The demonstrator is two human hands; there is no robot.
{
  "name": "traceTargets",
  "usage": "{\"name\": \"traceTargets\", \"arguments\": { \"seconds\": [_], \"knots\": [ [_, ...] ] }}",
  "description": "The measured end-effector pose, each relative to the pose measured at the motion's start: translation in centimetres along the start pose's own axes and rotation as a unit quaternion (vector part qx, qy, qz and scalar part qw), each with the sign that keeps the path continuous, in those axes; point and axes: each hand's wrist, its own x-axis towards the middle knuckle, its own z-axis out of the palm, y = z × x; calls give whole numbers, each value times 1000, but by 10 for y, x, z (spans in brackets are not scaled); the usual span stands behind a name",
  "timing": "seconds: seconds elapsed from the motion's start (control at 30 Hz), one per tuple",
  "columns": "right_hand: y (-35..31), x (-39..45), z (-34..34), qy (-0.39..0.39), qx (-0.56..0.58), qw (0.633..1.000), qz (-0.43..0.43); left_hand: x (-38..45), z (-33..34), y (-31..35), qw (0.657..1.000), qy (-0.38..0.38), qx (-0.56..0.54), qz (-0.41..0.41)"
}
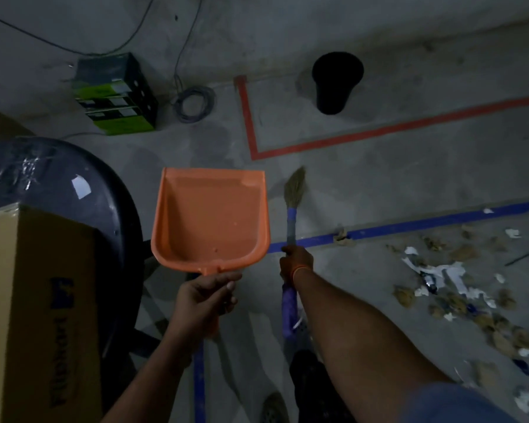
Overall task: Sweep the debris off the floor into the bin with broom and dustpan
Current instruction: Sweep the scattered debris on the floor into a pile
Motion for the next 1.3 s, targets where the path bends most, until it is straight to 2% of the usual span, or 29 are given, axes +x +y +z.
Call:
{"name": "traceTargets", "arguments": {
  "seconds": [0.17, 0.37, 0.63, 0.7, 0.83, 1.07, 1.2, 1.3],
  "knots": [
    [28, 0, -6, 14, 9, 999, 44, 17, 10, 2, 1000, -23, 8, -15],
    [105, -35, -29, 96, 69, 988, 100, 3, 29, -1, 998, -56, 10, -23],
    [185, -139, -61, 179, 44, 975, 124, -59, 25, -22, 988, -154, 32, 5],
    [200, -163, -59, 180, 33, 977, 106, -76, 23, -30, 986, -161, 38, 2],
    [219, -196, -49, 136, 13, 988, 76, -106, 26, -43, 984, -176, 32, -16],
    [235, -207, -20, 94, 121, 984, 86, -134, 30, -56, 978, -189, 89, -5],
    [258, -188, -38, 116, 146, 975, 119, -146, 44, -62, 978, -184, 101, -7],
    [282, -180, -83, 154, 139, 968, 141, -153, 63, -72, 980, -174, 92, -17]
  ]
}}
